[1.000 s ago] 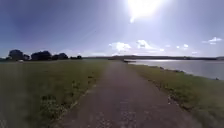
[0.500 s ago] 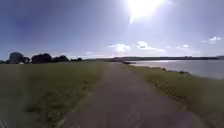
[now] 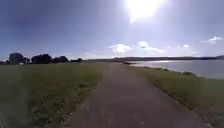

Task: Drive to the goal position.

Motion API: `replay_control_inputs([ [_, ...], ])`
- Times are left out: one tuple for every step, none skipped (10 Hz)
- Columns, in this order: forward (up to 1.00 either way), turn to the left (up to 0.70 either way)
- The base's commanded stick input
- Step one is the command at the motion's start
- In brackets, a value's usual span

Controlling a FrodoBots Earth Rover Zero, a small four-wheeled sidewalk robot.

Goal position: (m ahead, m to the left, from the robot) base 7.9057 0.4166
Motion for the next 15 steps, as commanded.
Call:
replay_control_inputs([
  [0.7,-0.01],
  [0.7,-0.26],
  [0.7,-0.3],
  [0.7,-0.2],
  [0.7,0.04],
  [0.7,0.05],
  [0.7,0.05],
  [0.7,0.05],
  [0.7,0.05],
  [0.7,0.05],
  [0.7,0.05],
  [0.7,0.05],
  [0.7,0.05],
  [0.7,0.4],
  [0.7,0.4],
])
